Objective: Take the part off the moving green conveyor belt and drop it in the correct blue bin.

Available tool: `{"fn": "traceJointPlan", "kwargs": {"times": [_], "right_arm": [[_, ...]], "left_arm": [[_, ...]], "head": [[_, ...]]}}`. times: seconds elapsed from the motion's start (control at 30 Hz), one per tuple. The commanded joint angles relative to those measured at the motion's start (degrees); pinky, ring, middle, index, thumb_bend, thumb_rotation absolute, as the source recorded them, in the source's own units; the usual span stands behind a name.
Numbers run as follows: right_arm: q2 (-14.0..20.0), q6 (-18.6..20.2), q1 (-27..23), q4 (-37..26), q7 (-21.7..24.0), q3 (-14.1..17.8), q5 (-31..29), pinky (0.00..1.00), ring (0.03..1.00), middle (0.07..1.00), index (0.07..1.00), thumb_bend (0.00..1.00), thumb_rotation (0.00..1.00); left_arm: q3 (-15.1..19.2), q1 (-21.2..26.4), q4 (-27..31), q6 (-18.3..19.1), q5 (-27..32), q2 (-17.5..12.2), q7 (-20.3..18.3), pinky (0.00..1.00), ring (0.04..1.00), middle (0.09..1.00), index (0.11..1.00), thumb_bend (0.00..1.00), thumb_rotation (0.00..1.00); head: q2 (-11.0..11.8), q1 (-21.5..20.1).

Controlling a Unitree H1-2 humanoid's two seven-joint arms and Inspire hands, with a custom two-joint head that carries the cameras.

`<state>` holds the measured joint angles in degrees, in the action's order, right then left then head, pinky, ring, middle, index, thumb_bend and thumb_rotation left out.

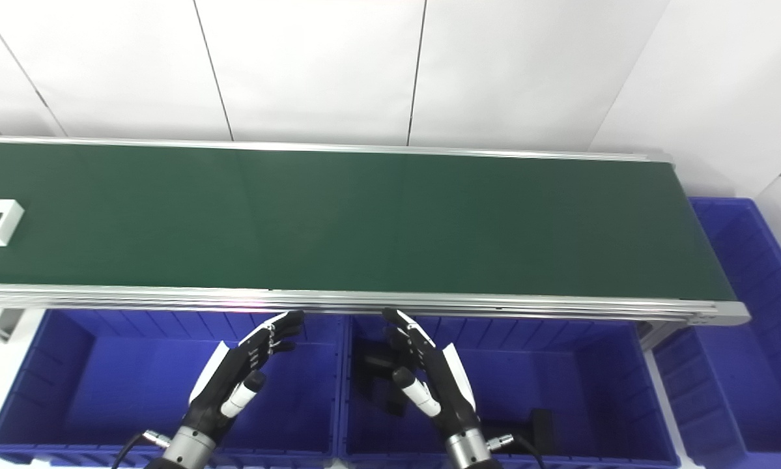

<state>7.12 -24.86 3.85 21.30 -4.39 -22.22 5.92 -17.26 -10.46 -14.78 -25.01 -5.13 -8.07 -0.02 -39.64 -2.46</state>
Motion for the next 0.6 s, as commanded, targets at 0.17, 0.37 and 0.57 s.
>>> {"fn": "traceJointPlan", "kwargs": {"times": [0.17,0.37,0.57], "right_arm": [[-0.2,-2.1,-0.4,-1.3,0.2,0.1,-0.3,0.8,0.84,0.897,0.878,0.92,1.0],[-0.4,-2.1,-0.4,-1.3,0.6,0.3,-0.7,0.8,0.841,0.895,0.877,0.94,1.0],[-0.4,-2.1,-0.5,-1.1,0.8,0.3,-0.9,0.8,0.844,0.897,0.879,0.94,1.0]], "left_arm": [[-0.2,0.6,1.6,-1.9,0.0,-0.2,0.8,0.81,0.872,0.884,0.845,0.97,1.0],[-0.4,0.7,1.4,-1.9,-0.3,-0.4,1.1,0.81,0.872,0.884,0.849,0.96,1.0],[-0.6,1.0,0.9,-1.9,-0.3,-0.4,1.3,0.81,0.87,0.881,0.849,0.96,1.0]], "head": [[0.0,0.2],[0.1,0.1],[0.2,0.3]]}}
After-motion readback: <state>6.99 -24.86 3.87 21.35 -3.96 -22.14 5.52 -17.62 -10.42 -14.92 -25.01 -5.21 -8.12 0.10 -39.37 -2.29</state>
